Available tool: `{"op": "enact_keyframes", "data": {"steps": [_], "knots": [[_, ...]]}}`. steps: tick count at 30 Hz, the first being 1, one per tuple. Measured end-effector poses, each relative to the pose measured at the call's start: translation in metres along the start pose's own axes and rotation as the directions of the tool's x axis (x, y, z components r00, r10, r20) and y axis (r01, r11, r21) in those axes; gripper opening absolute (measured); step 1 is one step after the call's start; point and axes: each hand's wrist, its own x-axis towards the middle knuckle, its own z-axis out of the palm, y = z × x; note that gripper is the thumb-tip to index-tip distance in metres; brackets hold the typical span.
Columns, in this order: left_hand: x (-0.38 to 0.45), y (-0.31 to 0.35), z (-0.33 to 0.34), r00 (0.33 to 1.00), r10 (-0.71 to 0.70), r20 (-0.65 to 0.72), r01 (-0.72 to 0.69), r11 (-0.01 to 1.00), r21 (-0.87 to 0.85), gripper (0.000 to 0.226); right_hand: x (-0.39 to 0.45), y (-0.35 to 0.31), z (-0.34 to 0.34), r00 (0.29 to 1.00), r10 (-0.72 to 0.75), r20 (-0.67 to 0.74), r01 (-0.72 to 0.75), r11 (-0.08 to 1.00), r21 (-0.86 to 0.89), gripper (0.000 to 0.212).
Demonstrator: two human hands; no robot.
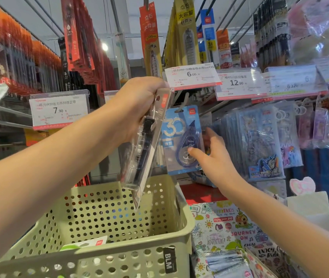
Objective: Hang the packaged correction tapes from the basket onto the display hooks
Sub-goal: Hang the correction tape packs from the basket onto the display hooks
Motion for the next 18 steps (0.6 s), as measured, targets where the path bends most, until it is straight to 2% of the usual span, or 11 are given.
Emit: {"op": "enact_keyframes", "data": {"steps": [2, 3, 5, 8, 11, 15, 18], "knots": [[-0.005, -0.001, 0.005, 0.999, 0.021, -0.039, -0.023, 0.999, -0.038, 0.026, -0.010, -0.002, -0.002, 0.996, -0.053, -0.078, 0.047, 0.996, -0.076, 0.067], [-0.007, -0.002, 0.007, 0.998, 0.032, -0.060, -0.035, 0.998, -0.048, 0.026, -0.016, -0.004, -0.003, 0.990, -0.104, -0.096, 0.100, 0.994, -0.048, 0.062], [-0.009, -0.004, 0.012, 0.994, 0.043, -0.104, -0.050, 0.997, -0.064, 0.027, -0.032, -0.013, -0.004, 0.979, -0.187, -0.085, 0.196, 0.974, 0.110, 0.048], [-0.011, -0.007, 0.019, 0.986, 0.055, -0.158, -0.073, 0.991, -0.113, 0.029, -0.049, -0.034, -0.003, 0.951, -0.305, -0.055, 0.306, 0.896, 0.322, 0.045], [-0.010, -0.010, 0.023, 0.972, 0.078, -0.222, -0.112, 0.983, -0.148, 0.028, -0.071, -0.050, -0.004, 0.909, -0.417, 0.013, 0.386, 0.852, 0.354, 0.050], [-0.009, -0.012, 0.029, 0.958, 0.083, -0.276, -0.139, 0.972, -0.191, 0.032, -0.089, -0.062, 0.002, 0.926, -0.369, 0.084, 0.339, 0.906, 0.254, 0.080], [-0.010, -0.012, 0.032, 0.955, 0.082, -0.285, -0.151, 0.961, -0.231, 0.030, -0.083, -0.062, 0.003, 0.949, -0.305, 0.083, 0.279, 0.932, 0.234, 0.077]]}}
